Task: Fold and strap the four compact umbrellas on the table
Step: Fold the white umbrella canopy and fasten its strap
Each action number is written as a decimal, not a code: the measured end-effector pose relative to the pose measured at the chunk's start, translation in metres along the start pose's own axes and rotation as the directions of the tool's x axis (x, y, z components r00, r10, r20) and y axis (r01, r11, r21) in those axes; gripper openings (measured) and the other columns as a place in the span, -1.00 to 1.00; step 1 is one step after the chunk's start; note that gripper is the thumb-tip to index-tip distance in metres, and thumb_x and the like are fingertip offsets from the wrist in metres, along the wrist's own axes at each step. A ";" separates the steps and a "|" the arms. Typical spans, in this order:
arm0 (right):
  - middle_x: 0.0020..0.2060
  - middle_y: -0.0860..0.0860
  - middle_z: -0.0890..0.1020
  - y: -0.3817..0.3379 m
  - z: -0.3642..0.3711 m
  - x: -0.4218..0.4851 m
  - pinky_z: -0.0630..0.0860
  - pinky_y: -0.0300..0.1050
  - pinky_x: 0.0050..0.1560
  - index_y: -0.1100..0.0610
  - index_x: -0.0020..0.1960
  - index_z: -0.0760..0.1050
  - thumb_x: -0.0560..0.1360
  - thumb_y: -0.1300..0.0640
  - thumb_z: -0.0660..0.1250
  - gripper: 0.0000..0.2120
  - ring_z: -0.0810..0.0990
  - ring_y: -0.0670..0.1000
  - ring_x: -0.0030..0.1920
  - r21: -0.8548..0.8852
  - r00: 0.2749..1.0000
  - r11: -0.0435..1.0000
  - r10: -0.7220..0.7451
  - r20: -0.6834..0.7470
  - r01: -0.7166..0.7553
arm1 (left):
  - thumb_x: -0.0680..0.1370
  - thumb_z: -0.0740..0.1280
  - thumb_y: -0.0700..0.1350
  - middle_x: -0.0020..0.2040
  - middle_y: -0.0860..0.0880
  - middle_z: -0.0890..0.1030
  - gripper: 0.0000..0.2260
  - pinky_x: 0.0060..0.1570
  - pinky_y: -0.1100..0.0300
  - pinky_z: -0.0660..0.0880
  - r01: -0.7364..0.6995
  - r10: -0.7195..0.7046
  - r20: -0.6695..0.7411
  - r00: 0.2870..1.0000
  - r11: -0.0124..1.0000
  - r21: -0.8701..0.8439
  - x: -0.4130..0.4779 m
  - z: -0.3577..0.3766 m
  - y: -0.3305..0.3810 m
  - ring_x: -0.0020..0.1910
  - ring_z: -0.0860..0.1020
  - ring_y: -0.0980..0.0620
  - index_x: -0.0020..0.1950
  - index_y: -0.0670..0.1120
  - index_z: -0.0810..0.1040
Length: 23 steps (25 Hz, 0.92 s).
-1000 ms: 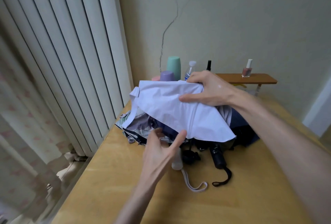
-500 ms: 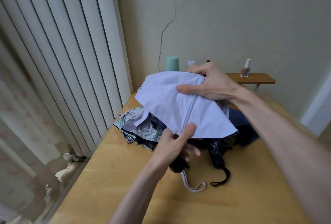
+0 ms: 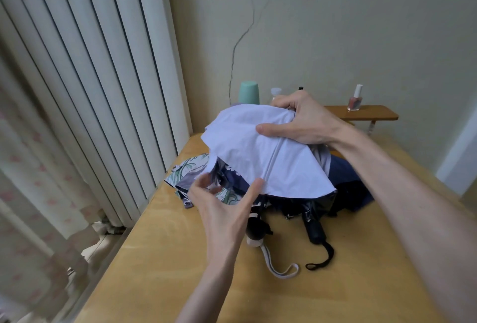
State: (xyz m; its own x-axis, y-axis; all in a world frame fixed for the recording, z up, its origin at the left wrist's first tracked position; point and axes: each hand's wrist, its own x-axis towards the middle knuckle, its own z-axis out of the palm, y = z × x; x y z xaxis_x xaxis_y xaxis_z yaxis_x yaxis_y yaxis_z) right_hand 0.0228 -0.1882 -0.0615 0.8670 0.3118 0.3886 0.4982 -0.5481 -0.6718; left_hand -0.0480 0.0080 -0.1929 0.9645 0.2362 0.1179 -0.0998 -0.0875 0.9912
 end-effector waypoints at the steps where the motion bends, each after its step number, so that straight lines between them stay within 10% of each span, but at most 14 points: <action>1: -0.47 -0.24 0.45 0.002 0.000 0.000 0.30 -0.37 -0.31 0.03 -0.36 0.50 0.51 0.15 0.58 -0.65 0.39 -0.23 -0.41 -0.010 1.000 1.000 0.003 0.000 -0.003 | 0.39 0.62 0.25 0.34 0.10 0.34 -0.17 0.19 0.32 0.41 -0.107 0.109 -0.045 0.993 0.993 0.041 -0.002 -0.001 -0.001 0.29 0.47 0.25 0.49 0.08 0.27; 6: -0.34 -0.06 0.53 0.000 0.012 0.003 0.33 -0.18 -0.28 0.29 -0.20 0.58 0.51 0.09 0.59 -0.69 0.44 -0.13 -0.33 0.006 0.999 1.000 -0.006 -0.038 0.006 | 0.60 0.17 0.43 0.49 0.29 0.23 -0.30 0.21 0.22 0.34 -0.243 0.212 0.222 0.952 0.962 0.124 -0.016 0.015 0.014 0.22 0.30 0.63 0.68 0.33 -0.01; 10: -0.29 -0.12 0.57 -0.007 0.020 0.003 0.39 -0.23 -0.22 0.19 -0.15 0.58 0.48 0.08 0.61 -0.74 0.49 -0.15 -0.29 0.033 0.995 0.999 0.000 -0.097 0.003 | 0.66 -0.10 0.41 0.55 0.35 0.28 -0.41 0.41 0.11 0.32 -0.213 0.190 0.256 0.948 0.975 0.063 -0.006 0.025 0.017 0.57 0.32 0.16 0.70 0.32 -0.01; 14: -0.14 -0.12 0.57 -0.007 0.027 0.002 0.43 -0.37 -0.13 0.08 0.13 0.53 0.44 0.09 0.63 -0.63 0.53 -0.19 -0.14 -0.001 0.987 1.000 -0.008 -0.158 0.008 | 0.67 -0.05 0.39 0.69 0.08 0.13 -0.32 0.24 0.02 0.36 -0.180 0.136 0.168 0.976 0.942 0.284 0.001 0.024 0.007 0.55 0.36 -0.08 0.71 0.20 -0.18; 16: -0.14 -0.12 0.55 -0.006 0.029 0.001 0.42 -0.41 -0.14 0.06 0.20 0.52 0.45 0.14 0.62 -0.59 0.52 -0.17 -0.13 -0.007 0.987 1.000 -0.008 -0.162 0.007 | 0.70 0.04 0.33 0.65 -0.01 0.11 -0.35 0.27 -0.03 0.40 -0.336 0.348 0.051 0.936 0.843 0.419 0.002 0.019 0.005 0.52 0.36 -0.13 0.72 0.16 -0.10; 18: -0.14 -0.15 0.55 -0.006 0.031 0.000 0.42 -0.42 -0.14 0.09 0.21 0.54 0.45 0.18 0.61 -0.59 0.52 -0.19 -0.13 0.001 0.986 1.000 -0.023 -0.167 0.024 | 0.70 0.10 0.29 0.56 0.04 0.15 -0.43 0.29 0.01 0.45 -0.500 0.488 0.142 0.861 0.766 0.404 0.006 0.018 0.001 0.45 0.41 -0.04 0.69 0.21 0.08; 23: 0.02 -0.07 0.65 -0.006 0.035 0.003 0.50 -0.36 -0.04 0.07 0.15 0.55 0.44 0.22 0.61 -0.64 0.56 -0.17 -0.09 0.041 0.982 0.997 -0.062 -0.176 0.070 | 0.45 0.18 0.55 0.44 0.30 0.11 -0.11 -0.03 0.40 0.43 -0.388 0.297 0.348 0.889 0.893 0.228 0.006 0.017 0.006 0.15 0.45 0.39 0.67 0.37 -0.14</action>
State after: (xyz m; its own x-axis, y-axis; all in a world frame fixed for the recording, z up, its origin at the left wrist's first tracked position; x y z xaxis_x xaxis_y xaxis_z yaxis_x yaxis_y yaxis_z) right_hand 0.0222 -0.1567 -0.0783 0.8203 0.2036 0.5345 0.5577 -0.4923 -0.6684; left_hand -0.0390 -0.0077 -0.1876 0.9130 -0.1528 0.3782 -0.4073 -0.3905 0.8256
